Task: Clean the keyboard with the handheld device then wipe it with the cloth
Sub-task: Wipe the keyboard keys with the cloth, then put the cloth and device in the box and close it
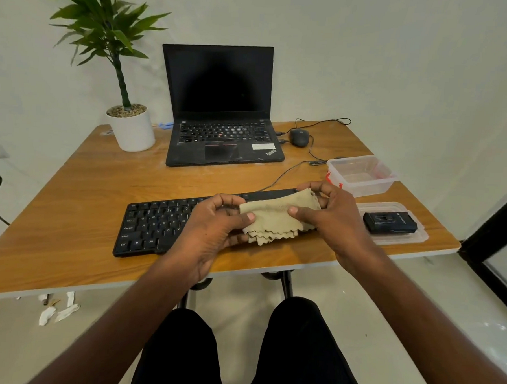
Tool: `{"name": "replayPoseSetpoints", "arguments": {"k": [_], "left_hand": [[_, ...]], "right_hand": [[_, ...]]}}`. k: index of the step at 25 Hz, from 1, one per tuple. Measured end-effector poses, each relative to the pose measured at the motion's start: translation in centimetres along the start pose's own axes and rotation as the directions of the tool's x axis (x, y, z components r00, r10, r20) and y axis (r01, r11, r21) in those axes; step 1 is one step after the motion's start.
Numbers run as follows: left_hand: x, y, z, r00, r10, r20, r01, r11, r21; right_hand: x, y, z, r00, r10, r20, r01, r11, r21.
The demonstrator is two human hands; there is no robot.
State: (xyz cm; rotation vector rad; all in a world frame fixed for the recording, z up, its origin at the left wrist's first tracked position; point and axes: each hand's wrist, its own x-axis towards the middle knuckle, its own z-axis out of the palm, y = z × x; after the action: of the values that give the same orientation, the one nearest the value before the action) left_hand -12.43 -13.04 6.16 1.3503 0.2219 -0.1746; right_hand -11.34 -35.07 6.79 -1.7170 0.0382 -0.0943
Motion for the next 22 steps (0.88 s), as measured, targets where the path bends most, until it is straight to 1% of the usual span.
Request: {"name": "replayPoseSetpoints", "arguments": {"k": [2,4,6,8,11,15,17,18,20,21,22], "left_hand": [[0.3,-0.1,1.7,0.999,0.036,-0.015,-0.036,0.999,0.000],[0.5,-0.2,4.6,0.997,0.076,0.003,-0.076,0.997,0.013],[1.2,-0.7,8.5,0.996,0.078,0.054,-0.081,0.995,0.050],[2.4,-1.6,12.5,0.992,0.047,0.116,-0.059,0.993,0.098],[4.4,-2.9,17.9,0.988,0.019,0.154,-0.045,0.985,0.169],[6.1,-4.4,21.8,0.985,0.042,0.170,-0.092,0.951,0.297],[6.0,-5.2,22.5,0.980,0.073,0.185,-0.139,0.916,0.375],[5.7,-5.4,22.5,0.976,0.091,0.199,-0.169,0.892,0.420],[4.9,-5.5,22.2,0.962,0.134,0.237,-0.235,0.851,0.469],[4.5,-5.3,21.8,0.953,0.162,0.256,-0.269,0.841,0.469],[4.0,-5.0,21.2,0.946,0.189,0.262,-0.296,0.831,0.470]], "right_hand": [[0.3,-0.2,-1.4,0.998,0.024,-0.054,-0.023,1.000,0.022],[0.7,0.1,-3.9,0.986,0.040,-0.161,-0.040,0.999,0.004],[1.0,1.1,-7.4,0.953,0.043,-0.300,-0.059,0.997,-0.042],[1.4,2.3,-11.1,0.919,0.011,-0.395,-0.050,0.995,-0.089],[1.9,3.5,-15.6,0.876,-0.016,-0.482,-0.061,0.988,-0.144],[2.7,4.8,-18.0,0.846,-0.086,-0.526,-0.127,0.926,-0.356],[2.8,5.2,-17.9,0.842,-0.157,-0.516,-0.137,0.863,-0.487],[2.8,5.2,-17.8,0.846,-0.206,-0.493,-0.146,0.798,-0.585],[2.7,5.2,-17.4,0.853,-0.285,-0.437,-0.194,0.604,-0.773],[2.6,5.2,-17.1,0.853,-0.304,-0.424,-0.220,0.527,-0.821],[2.4,5.0,-16.8,0.847,-0.325,-0.421,-0.230,0.491,-0.841]]}}
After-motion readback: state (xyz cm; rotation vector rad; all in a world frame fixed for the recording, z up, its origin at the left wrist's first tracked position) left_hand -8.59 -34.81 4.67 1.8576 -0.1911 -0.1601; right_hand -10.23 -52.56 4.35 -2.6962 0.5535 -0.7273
